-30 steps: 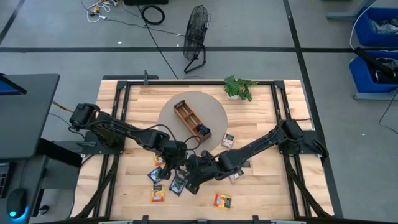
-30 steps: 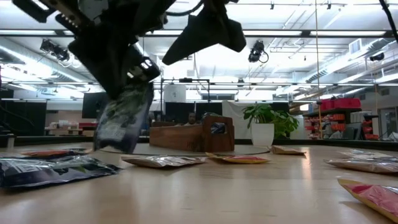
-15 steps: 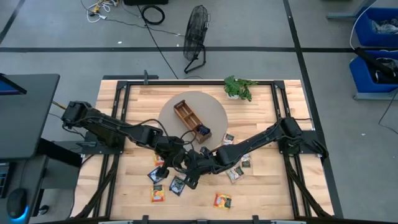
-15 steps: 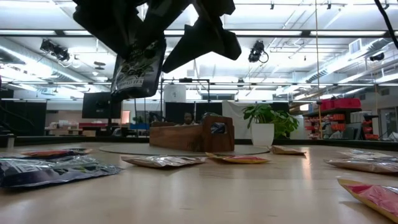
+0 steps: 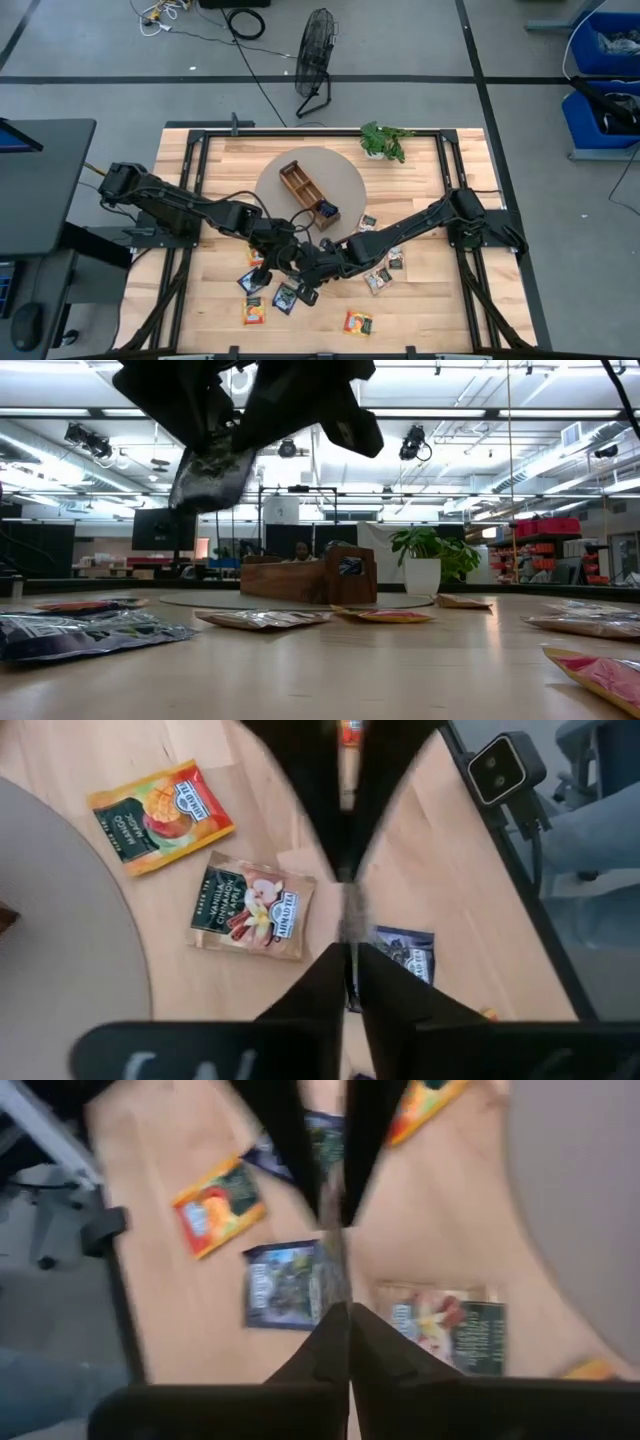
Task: Pick & Place Tea
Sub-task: Put the purple tea bag into the right section of the wooden organizer
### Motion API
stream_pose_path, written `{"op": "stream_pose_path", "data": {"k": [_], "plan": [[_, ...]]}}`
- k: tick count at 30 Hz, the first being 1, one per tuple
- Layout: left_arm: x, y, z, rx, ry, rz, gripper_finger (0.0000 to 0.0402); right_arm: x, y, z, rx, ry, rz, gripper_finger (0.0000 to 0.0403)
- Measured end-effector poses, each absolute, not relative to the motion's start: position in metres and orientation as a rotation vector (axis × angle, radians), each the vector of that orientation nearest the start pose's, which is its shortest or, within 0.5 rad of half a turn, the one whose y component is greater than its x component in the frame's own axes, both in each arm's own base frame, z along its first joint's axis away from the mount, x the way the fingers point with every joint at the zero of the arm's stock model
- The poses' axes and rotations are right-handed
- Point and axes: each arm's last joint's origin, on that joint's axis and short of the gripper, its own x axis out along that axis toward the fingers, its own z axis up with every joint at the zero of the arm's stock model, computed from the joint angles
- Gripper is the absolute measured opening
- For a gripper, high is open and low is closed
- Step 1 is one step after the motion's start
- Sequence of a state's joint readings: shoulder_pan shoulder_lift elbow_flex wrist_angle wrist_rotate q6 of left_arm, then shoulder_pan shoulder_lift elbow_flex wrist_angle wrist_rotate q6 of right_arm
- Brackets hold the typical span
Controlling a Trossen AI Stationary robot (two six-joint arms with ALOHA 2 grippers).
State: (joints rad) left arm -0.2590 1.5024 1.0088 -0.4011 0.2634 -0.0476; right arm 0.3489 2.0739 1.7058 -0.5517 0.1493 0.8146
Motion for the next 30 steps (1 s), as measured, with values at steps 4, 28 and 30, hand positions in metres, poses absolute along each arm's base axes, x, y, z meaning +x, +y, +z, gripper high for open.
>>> {"op": "stream_pose_path", "data": {"k": [4,28,30], "plan": [[0.292,-0.08,0.236,-0.104,0.903,-0.444,0.0081,0.426,0.152,0.224,0.505,0.92,-0.24,0.0002],[0.216,-0.038,0.349,-0.19,0.409,-0.239,0.0142,0.4,0.133,0.257,0.526,0.786,-0.599,0.0],[0.208,-0.037,0.354,-0.194,0.383,-0.24,0.0142,0.397,0.124,0.261,0.531,0.768,-0.66,0.0]]}}
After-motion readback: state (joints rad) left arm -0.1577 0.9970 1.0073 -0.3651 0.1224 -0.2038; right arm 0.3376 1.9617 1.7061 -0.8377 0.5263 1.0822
